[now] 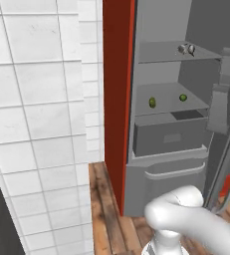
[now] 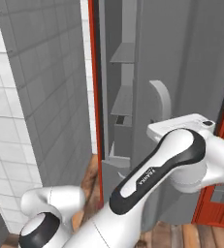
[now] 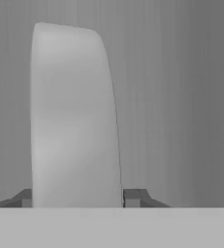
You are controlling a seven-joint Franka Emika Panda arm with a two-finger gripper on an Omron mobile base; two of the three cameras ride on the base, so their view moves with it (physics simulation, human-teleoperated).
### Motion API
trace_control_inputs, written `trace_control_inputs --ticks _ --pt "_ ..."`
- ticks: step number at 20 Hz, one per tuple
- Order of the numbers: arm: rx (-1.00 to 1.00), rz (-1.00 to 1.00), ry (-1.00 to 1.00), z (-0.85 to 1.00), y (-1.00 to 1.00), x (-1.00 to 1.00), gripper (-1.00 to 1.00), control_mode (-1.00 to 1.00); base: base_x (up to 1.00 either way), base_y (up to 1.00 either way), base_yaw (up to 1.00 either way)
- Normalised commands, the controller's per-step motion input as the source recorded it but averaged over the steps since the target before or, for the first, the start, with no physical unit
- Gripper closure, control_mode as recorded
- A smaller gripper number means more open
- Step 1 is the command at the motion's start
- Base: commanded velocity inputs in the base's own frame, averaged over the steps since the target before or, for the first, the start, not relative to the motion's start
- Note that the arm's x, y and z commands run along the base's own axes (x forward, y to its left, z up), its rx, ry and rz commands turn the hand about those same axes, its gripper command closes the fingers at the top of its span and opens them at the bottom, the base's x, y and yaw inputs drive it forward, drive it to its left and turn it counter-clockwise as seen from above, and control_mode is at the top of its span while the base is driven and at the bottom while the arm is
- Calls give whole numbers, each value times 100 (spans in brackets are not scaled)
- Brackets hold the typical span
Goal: Gather the cucumber and avocado from the fridge and place them on a tray on the dining counter. Then gather the fishs from the fridge and place them on the other tray.
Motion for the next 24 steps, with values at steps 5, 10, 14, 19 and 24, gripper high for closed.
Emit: trace_control_inputs --ticks 5,10,14,19,24 --pt "0 12 0 -15 -60 0 100 -100 0 0 0" --pt "0 2 0 -4 -20 -3 100 -100 0 0 0" --pt "0 -1 0 -7 1 0 -100 -100 0 0 0" --pt "0 -11 0 -3 -3 -41 -100 -100 0 0 0" --pt "8 -7 0 5 -57 -57 -100 -100 0 0 0"
